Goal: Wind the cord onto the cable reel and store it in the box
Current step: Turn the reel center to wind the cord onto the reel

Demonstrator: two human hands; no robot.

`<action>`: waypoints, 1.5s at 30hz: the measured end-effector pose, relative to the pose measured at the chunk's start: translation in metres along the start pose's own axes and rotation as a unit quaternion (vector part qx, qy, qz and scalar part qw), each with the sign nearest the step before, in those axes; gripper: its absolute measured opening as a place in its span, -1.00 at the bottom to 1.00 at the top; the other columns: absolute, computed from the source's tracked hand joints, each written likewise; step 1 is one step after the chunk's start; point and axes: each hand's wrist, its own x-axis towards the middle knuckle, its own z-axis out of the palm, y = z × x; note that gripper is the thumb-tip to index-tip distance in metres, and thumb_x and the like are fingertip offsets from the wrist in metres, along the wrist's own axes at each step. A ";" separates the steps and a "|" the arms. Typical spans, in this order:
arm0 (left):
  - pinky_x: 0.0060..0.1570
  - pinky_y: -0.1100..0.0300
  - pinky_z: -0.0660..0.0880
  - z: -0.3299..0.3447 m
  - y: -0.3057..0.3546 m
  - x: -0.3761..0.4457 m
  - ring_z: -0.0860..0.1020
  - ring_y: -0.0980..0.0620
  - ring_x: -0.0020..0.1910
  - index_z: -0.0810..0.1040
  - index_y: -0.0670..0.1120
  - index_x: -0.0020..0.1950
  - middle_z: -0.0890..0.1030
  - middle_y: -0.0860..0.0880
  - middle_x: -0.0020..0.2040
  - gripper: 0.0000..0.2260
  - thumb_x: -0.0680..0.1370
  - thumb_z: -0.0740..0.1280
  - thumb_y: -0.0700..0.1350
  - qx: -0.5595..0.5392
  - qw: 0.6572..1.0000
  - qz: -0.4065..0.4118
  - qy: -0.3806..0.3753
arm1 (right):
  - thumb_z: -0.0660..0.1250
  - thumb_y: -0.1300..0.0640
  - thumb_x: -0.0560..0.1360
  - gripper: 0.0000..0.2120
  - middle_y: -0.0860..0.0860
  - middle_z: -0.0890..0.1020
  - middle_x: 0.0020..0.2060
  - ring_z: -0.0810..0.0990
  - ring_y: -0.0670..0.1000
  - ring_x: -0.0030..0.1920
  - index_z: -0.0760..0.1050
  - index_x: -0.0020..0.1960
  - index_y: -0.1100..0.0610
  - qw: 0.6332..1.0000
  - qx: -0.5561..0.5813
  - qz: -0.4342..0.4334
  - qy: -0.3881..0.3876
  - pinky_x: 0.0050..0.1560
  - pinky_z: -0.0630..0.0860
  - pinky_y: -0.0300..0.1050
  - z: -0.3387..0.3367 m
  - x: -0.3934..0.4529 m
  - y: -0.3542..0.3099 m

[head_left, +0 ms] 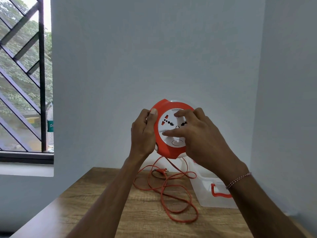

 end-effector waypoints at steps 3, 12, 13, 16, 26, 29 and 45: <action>-0.25 0.28 0.62 0.000 0.000 0.000 0.65 0.06 -0.20 0.49 0.14 -0.07 0.63 0.12 -0.19 -0.84 0.65 0.15 0.05 0.003 1.000 -0.004 -0.001 | 0.64 0.00 0.16 -0.40 0.11 0.57 0.20 0.47 0.20 0.15 0.60 0.18 -0.16 0.999 -0.020 0.000 0.028 0.00 0.52 0.10 0.004 -0.001 0.000; -0.27 0.05 0.62 -0.001 0.002 0.002 0.61 -0.10 -0.24 0.51 -0.03 -0.06 0.63 -0.05 -0.18 -0.75 0.65 0.14 0.07 -0.013 1.000 -0.019 0.000 | 0.24 -0.39 0.40 -0.40 0.06 0.70 -0.06 0.64 0.09 -0.13 0.49 0.32 -0.08 0.984 0.055 0.095 0.143 -0.10 0.60 -0.03 0.010 -0.001 0.000; -0.26 0.02 0.62 -0.001 0.003 0.002 0.61 -0.12 -0.23 0.51 -0.02 -0.06 0.63 -0.07 -0.18 -0.76 0.65 0.14 0.06 -0.013 1.000 -0.020 0.001 | 0.23 -0.39 0.41 -0.39 0.05 0.71 -0.07 0.64 0.08 -0.14 0.50 0.31 -0.07 0.984 0.054 0.093 0.145 -0.10 0.59 -0.03 0.010 -0.001 -0.001; -0.26 -0.01 0.61 -0.001 0.005 0.002 0.60 -0.13 -0.23 0.50 -0.01 -0.08 0.63 -0.08 -0.18 -0.77 0.65 0.14 0.05 -0.013 1.000 -0.021 0.003 | 0.29 -0.32 0.43 -0.46 0.07 0.69 0.00 0.61 0.10 -0.06 0.53 0.28 -0.02 0.984 0.055 0.077 0.151 -0.07 0.56 -0.03 0.007 0.000 0.001; -0.25 0.07 0.61 -0.002 0.006 0.001 0.60 -0.08 -0.24 0.49 0.05 -0.10 0.62 -0.01 -0.21 -0.79 0.65 0.14 0.06 -0.006 1.000 -0.019 0.003 | 0.64 0.14 0.18 -0.55 0.12 0.54 0.29 0.44 0.21 0.26 0.67 0.04 -0.03 0.997 0.038 -0.048 0.041 0.08 0.53 0.17 -0.001 0.000 0.003; -0.23 0.08 0.63 -0.002 0.003 0.002 0.63 -0.04 -0.22 0.51 0.05 -0.06 0.64 0.01 -0.18 -0.80 0.65 0.14 0.06 -0.003 1.000 -0.021 -0.005 | 0.65 0.07 0.14 -0.48 0.13 0.55 0.27 0.47 0.24 0.21 0.65 0.09 -0.08 0.999 0.006 -0.040 0.020 0.06 0.53 0.20 0.000 -0.001 0.000; -0.24 0.07 0.66 -0.001 -0.002 0.002 0.66 0.00 -0.24 0.53 -0.05 0.00 0.66 0.01 -0.17 -0.75 0.64 0.16 0.07 0.002 1.000 -0.013 -0.012 | 0.10 -0.47 0.39 -0.29 0.02 0.70 -0.02 0.67 0.07 -0.10 0.42 0.38 -0.07 0.986 0.033 0.120 0.110 -0.11 0.63 -0.03 0.009 0.000 0.002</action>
